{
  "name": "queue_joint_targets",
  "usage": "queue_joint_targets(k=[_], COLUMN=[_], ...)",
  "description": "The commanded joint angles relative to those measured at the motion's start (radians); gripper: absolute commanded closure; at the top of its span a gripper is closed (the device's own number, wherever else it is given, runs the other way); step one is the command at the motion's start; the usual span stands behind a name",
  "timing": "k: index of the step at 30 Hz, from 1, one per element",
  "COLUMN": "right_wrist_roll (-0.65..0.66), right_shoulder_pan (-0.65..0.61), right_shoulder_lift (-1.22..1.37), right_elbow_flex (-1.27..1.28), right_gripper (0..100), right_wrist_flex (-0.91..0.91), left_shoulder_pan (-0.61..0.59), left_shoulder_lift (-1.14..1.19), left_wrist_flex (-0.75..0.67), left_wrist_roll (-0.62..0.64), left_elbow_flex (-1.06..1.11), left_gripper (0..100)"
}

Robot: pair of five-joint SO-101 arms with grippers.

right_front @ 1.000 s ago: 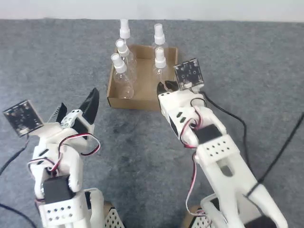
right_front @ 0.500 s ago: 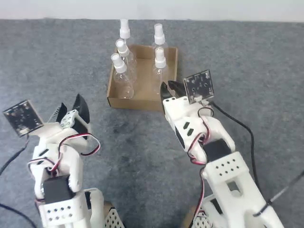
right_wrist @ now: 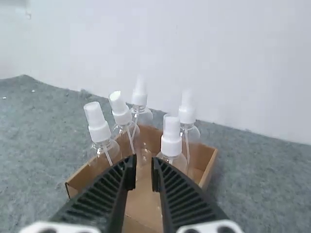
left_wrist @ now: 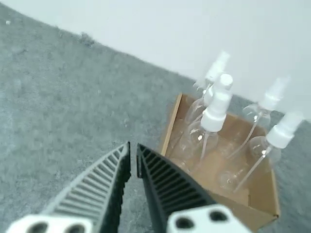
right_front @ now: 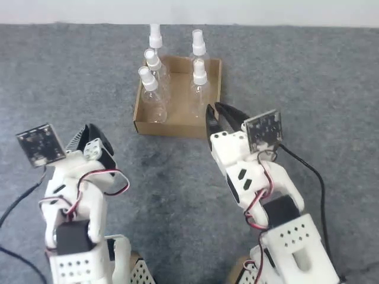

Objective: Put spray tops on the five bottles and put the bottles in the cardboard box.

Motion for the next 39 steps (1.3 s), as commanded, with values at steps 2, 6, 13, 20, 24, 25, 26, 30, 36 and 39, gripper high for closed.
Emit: queue_joint_targets(k=[2,6,13,20,24,25,26,30,36,39], right_wrist_roll=[-0.003,-0.005,0.002,0.003,0.003,0.003,0.005,0.052,0.052,0.052], right_shoulder_pan=[-0.008,-0.007,-0.002,-0.002,-0.001,0.001,0.001,0.001,0.03,0.038], right_shoulder_lift=[-0.09,-0.137,-0.272,-0.423,-0.526,-0.553,-0.579,-0.676,-0.676,-0.677], right_elbow_flex=[0.009,0.037,0.144,0.215,0.247,0.253,0.261,0.302,0.296,0.292], right_gripper=[99.1,99.1,99.1,99.1,98.9,98.9,98.9,99.1,98.9,98.8], right_wrist_flex=[0.005,0.004,-0.076,-0.077,-0.077,-0.077,-0.077,-0.077,-0.079,-0.073], left_shoulder_pan=[0.005,0.032,0.052,0.052,0.055,0.057,0.057,0.054,0.051,0.051], left_shoulder_lift=[-0.193,-0.351,-0.327,-0.328,-0.328,-0.328,-0.328,-0.328,-0.328,-0.328], left_wrist_flex=[0.06,0.066,0.057,0.057,0.049,0.048,0.044,0.043,0.014,-0.018], left_wrist_roll=[-0.009,-0.012,-0.037,-0.037,-0.037,-0.037,-0.037,-0.037,-0.038,-0.04], left_elbow_flex=[-0.038,0.019,0.021,0.021,0.035,0.036,0.036,0.036,0.03,0.038], left_gripper=[99,99,99,99,99,99,99,99,99,99])
